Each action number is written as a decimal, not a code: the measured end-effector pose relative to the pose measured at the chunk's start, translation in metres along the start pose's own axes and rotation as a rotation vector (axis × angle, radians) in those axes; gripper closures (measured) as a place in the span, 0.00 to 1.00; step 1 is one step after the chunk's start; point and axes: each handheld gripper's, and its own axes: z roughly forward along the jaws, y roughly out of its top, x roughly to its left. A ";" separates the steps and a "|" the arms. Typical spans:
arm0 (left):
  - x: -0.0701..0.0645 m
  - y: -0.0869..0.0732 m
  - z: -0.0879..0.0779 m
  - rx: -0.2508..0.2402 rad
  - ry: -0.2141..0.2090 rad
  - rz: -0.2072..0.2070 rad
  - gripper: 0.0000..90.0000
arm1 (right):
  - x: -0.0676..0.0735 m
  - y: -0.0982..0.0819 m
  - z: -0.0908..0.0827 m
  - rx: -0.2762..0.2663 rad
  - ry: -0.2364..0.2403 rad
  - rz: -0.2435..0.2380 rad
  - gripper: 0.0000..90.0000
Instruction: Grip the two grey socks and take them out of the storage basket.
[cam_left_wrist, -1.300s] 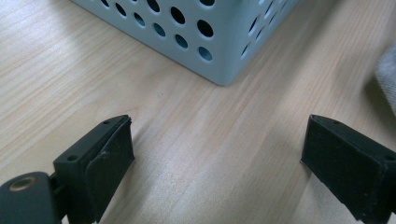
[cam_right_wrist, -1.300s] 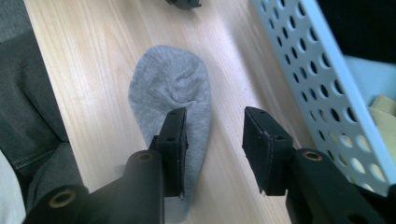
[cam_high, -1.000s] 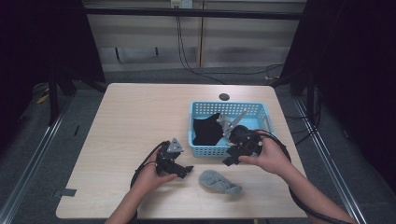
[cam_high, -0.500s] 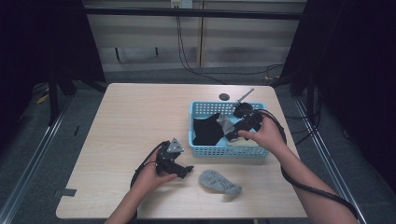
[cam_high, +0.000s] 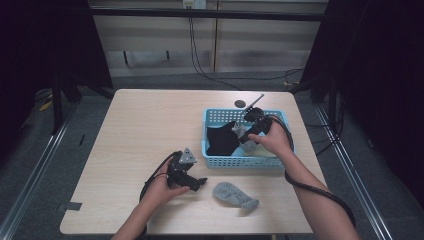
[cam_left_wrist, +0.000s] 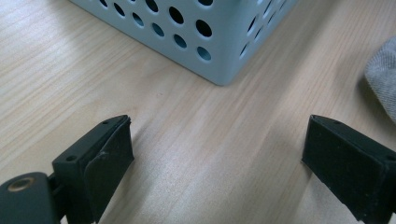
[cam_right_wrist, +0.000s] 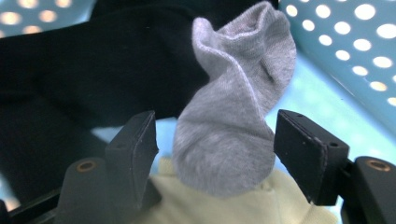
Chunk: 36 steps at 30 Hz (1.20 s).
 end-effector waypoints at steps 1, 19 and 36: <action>0.000 0.000 0.000 0.000 0.000 0.000 0.09 | 0.000 0.000 0.000 0.000 0.000 0.000 0.34; 0.000 0.000 0.000 0.002 -0.001 -0.001 0.09 | 0.003 -0.001 0.028 0.052 -0.005 0.010 0.85; 0.000 0.000 0.000 0.001 -0.002 0.002 0.09 | 0.003 -0.009 -0.027 0.046 0.034 -0.059 0.95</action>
